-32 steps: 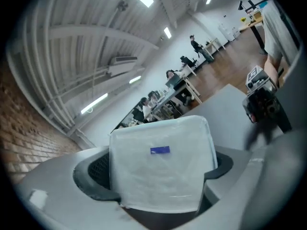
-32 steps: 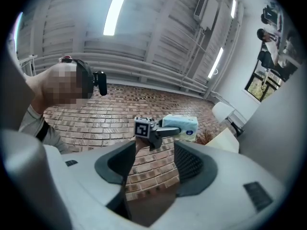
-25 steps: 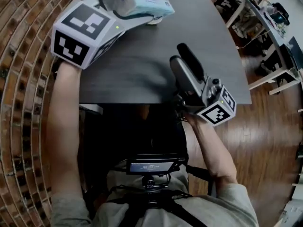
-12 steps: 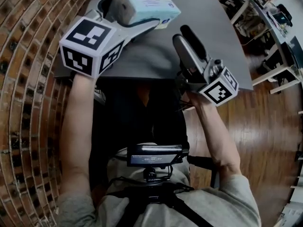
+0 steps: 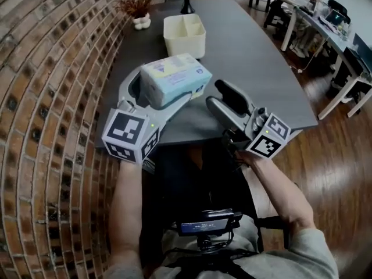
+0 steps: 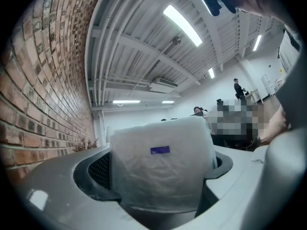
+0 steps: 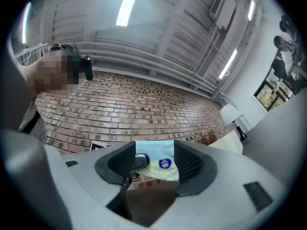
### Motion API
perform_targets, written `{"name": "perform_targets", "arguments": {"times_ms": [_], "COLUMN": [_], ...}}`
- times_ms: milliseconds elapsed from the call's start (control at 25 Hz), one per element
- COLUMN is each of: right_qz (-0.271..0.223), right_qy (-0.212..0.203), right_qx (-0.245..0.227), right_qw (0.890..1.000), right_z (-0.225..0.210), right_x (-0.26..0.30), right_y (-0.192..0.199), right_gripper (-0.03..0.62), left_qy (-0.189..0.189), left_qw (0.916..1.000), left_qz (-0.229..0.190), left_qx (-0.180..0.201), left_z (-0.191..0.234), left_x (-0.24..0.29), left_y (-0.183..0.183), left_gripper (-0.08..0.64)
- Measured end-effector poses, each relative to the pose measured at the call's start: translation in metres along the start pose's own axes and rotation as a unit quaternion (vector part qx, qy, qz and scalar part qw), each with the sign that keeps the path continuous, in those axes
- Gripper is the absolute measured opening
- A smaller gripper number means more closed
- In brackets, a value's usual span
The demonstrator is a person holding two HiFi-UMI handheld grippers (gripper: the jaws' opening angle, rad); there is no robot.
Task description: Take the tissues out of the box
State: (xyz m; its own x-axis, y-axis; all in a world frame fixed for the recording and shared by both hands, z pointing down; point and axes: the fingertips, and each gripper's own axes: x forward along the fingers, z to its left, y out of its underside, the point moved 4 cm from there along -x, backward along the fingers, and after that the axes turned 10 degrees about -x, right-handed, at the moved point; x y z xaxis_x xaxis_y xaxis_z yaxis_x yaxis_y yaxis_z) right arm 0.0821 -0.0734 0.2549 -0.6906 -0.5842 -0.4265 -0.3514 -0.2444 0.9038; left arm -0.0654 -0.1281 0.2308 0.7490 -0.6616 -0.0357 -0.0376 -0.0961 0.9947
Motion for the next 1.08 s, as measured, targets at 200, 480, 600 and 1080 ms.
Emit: {"name": "perform_targets", "arguments": {"times_ms": [200,480,600,1080], "right_qz": [0.007,0.009,0.005,0.002], "right_qy": [-0.006,-0.013,-0.012,-0.006], "right_qx": [-0.008,-0.005,-0.003,-0.01], "right_qw": [1.0,1.0,1.0,1.0], "right_z": [0.002,-0.003,-0.008,-0.022], "right_x": [0.004,0.004,0.011,0.027], "right_y": [0.002,-0.004,-0.012,-0.007], "right_gripper": [0.262,0.262,0.262,0.262], "left_qy": [0.004,0.005,0.008,0.018], "left_qw": [0.9999,0.9999,0.9999,0.9998], "left_qz": [-0.001,0.0,0.001,0.009], "left_qx": [-0.011,-0.016,-0.013,-0.009], "left_z": [0.005,0.004,0.01,0.029], "left_x": [0.002,0.007,0.012,0.026], "left_y": [0.005,-0.002,-0.014,-0.006], "left_gripper": [0.518,0.518,0.518,0.518]}}
